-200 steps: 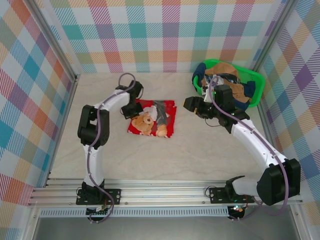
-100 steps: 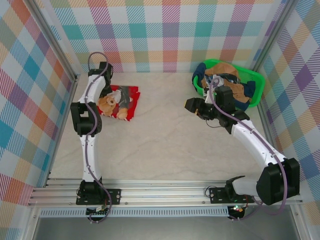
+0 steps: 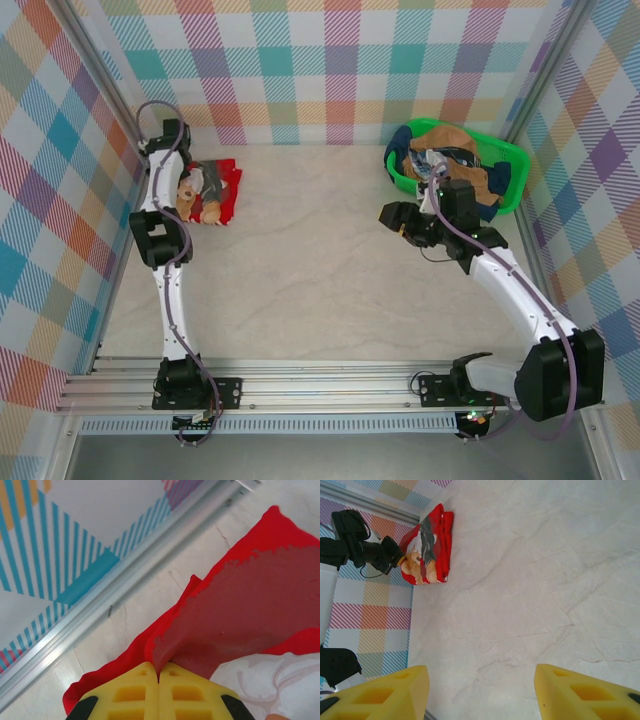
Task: Fold and stack the t-shirts
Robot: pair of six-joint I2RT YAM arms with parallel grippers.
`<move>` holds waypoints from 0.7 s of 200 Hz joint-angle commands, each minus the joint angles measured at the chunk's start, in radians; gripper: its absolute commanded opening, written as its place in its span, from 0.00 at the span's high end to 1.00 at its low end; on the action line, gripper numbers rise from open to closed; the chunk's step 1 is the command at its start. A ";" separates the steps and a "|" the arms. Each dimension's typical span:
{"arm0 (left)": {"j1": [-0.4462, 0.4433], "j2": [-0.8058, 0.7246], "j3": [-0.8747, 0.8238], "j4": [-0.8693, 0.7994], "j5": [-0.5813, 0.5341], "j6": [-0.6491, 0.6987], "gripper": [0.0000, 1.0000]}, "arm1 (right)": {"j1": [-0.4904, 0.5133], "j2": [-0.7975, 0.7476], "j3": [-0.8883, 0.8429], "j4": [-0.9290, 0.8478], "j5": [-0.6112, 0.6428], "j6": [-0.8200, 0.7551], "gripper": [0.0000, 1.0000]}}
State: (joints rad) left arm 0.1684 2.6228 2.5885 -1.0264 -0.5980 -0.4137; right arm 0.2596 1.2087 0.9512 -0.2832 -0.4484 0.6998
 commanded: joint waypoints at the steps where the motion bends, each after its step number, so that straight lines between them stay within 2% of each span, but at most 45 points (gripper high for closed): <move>1: 0.021 0.012 0.043 0.036 0.015 -0.054 1.00 | -0.008 -0.017 -0.015 -0.021 -0.006 0.012 0.42; 9: 0.026 0.017 0.043 0.051 0.057 -0.049 1.00 | -0.008 -0.015 -0.012 -0.021 -0.010 0.013 0.42; 16: 0.026 0.022 0.045 0.071 0.092 -0.037 0.92 | -0.008 -0.010 -0.009 -0.021 -0.013 0.013 0.42; 34: 0.015 0.018 0.047 0.114 0.156 -0.007 0.56 | -0.008 0.003 0.002 -0.021 -0.028 0.013 0.42; 48: -0.003 -0.006 0.051 0.114 0.135 0.004 0.38 | -0.008 0.012 0.018 -0.045 -0.019 0.003 0.41; 76: -0.044 -0.132 0.048 0.033 0.092 -0.081 0.33 | -0.008 -0.013 0.044 -0.052 0.067 -0.034 0.39; 91: -0.067 -0.247 -0.007 0.008 0.123 -0.116 0.31 | -0.008 -0.048 0.043 -0.010 0.147 -0.048 0.34; 98: -0.078 -0.324 -0.093 0.048 0.152 -0.122 0.27 | -0.008 -0.063 0.041 0.009 0.188 -0.052 0.29; 100: -0.082 -0.352 -0.125 0.068 0.164 -0.118 0.10 | -0.009 -0.069 0.039 0.020 0.196 -0.054 0.28; 101: -0.083 -0.367 -0.144 0.079 0.169 -0.116 0.05 | -0.008 -0.071 0.038 0.020 0.202 -0.055 0.27; 104: -0.087 -0.409 -0.199 0.115 0.184 -0.113 0.00 | -0.008 -0.078 0.035 0.031 0.216 -0.058 0.24; 121: -0.093 -0.666 -0.560 0.350 0.289 -0.148 0.00 | -0.008 -0.105 0.037 0.067 0.273 -0.083 0.11; 127: -0.093 -0.733 -0.649 0.372 0.294 -0.171 0.00 | -0.008 -0.111 0.046 0.068 0.286 -0.093 0.07; 132: -0.093 -0.775 -0.693 0.373 0.301 -0.193 0.00 | -0.008 -0.116 0.053 0.062 0.298 -0.102 0.00; 140: -0.094 -0.845 -0.756 0.374 0.324 -0.201 0.00 | -0.008 -0.124 0.069 0.047 0.321 -0.109 0.00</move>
State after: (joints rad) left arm 0.0666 2.0281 2.0075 -0.7971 -0.3634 -0.5365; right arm 0.2554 1.1213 0.9592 -0.2775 -0.2367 0.6392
